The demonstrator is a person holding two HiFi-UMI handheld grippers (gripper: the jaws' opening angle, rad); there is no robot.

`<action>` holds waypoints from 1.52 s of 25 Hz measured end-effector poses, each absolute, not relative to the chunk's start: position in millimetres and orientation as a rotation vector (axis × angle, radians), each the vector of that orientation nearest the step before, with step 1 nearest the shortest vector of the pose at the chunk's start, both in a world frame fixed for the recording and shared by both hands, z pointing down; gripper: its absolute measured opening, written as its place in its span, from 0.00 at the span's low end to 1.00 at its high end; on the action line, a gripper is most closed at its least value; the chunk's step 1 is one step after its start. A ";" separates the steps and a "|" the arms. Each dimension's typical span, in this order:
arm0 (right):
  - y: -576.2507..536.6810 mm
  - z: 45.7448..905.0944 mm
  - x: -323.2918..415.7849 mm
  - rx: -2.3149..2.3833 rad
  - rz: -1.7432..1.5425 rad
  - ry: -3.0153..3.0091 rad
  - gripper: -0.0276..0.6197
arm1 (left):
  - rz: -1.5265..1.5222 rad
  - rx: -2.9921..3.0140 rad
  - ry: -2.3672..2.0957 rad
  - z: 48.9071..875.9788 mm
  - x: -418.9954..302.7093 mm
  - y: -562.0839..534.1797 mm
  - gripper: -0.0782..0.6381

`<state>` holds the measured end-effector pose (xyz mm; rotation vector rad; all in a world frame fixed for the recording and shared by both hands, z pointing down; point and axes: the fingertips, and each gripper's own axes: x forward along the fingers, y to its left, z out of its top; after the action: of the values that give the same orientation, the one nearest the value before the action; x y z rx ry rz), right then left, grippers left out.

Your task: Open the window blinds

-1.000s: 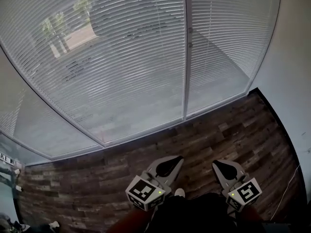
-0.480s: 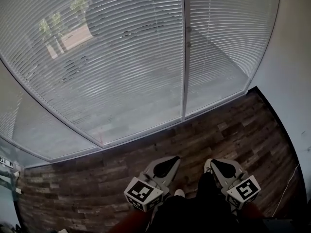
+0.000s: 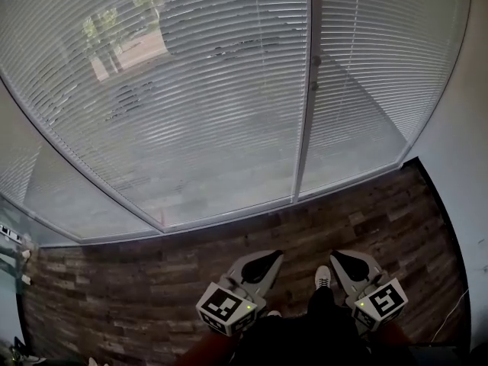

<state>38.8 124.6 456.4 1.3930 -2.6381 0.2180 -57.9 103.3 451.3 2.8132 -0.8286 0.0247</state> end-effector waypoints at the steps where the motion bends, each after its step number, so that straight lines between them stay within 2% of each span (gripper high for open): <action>1: 113.8 454.2 47.1 1.386 0.218 -2.649 0.08 | 0.025 2.812 -0.845 447.7 -50.5 94.0 0.11; 16: -40.4 394.7 183.5 1.250 0.155 -2.770 0.08 | 0.007 2.841 -1.069 373.8 78.8 -48.0 0.11; 26: -75.5 399.9 232.1 1.131 0.183 -2.871 0.08 | 0.043 2.752 -1.210 377.1 124.4 -68.9 0.11; 32: -92.7 416.0 233.0 1.109 0.293 -2.876 0.08 | 0.116 2.707 -1.287 385.3 117.7 -75.4 0.11; 38: -100.7 407.9 207.4 1.071 0.260 -2.897 0.08 | 0.109 2.685 -1.310 387.1 91.6 -85.6 0.11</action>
<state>207.4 -100.7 407.9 1.0714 -2.8972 0.2598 91.6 -85.6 387.1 2.6849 -1.3103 0.1090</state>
